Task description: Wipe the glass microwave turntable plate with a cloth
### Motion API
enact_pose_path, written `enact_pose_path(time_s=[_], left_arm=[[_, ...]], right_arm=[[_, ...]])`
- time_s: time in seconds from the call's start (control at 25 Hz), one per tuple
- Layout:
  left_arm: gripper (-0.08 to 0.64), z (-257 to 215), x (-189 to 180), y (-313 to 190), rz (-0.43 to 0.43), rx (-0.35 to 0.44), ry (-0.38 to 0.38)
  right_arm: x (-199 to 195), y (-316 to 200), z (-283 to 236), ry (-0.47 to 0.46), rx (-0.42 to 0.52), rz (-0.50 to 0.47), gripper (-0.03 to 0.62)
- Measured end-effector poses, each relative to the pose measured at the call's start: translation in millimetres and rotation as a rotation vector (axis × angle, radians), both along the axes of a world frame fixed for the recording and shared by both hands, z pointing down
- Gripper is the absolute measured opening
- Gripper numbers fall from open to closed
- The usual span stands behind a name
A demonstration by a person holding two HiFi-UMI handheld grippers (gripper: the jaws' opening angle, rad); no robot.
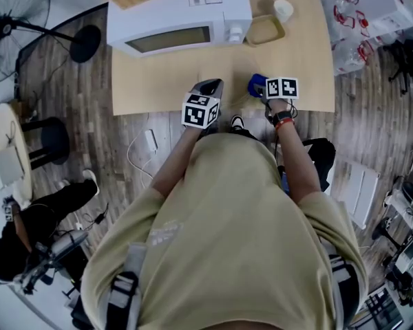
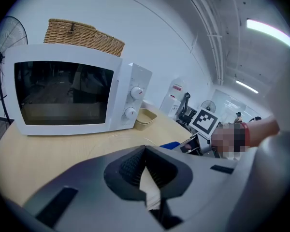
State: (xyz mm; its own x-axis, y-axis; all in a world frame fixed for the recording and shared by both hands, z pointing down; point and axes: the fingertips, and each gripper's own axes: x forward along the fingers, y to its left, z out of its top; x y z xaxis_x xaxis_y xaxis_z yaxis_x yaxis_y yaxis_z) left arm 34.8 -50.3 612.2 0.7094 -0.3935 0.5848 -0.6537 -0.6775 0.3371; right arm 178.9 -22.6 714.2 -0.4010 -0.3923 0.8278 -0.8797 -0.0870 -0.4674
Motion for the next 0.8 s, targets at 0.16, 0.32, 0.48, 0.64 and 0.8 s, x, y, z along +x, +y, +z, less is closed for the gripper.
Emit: enact_pose_path(time_s=[0.16, 0.32, 0.48, 0.64, 0.8], left_arm=[[0.017, 3.7, -16.4, -0.7, -0.015, -0.008, -0.007], [0.017, 6.1, -33.8, -3.7, -0.048, -0.014, -0.011], [0.017, 8.7, -47.6, -3.8, -0.054, -0.02, -0.013], [0.017, 11.1, -62.3, -6.3, -0.076, -0.021, -0.015], [0.017, 14.5, -85.3, -11.6, -0.133, -0.022, -0.028]], right_arm=[[3.8, 1.3, 1.6, -0.001, 0.005, 0.037, 0.132], [1.4, -0.2, 1.8, 0.01, 0.005, 0.042, 0.132], [-10.1, -6.6, -6.1, -0.039, 0.035, 0.051, 0.132], [-49.0, -20.2, -20.5, -0.147, 0.081, 0.005, 0.132], [-107.6, -24.2, -27.6, -0.196, 0.084, -0.126, 0.132]])
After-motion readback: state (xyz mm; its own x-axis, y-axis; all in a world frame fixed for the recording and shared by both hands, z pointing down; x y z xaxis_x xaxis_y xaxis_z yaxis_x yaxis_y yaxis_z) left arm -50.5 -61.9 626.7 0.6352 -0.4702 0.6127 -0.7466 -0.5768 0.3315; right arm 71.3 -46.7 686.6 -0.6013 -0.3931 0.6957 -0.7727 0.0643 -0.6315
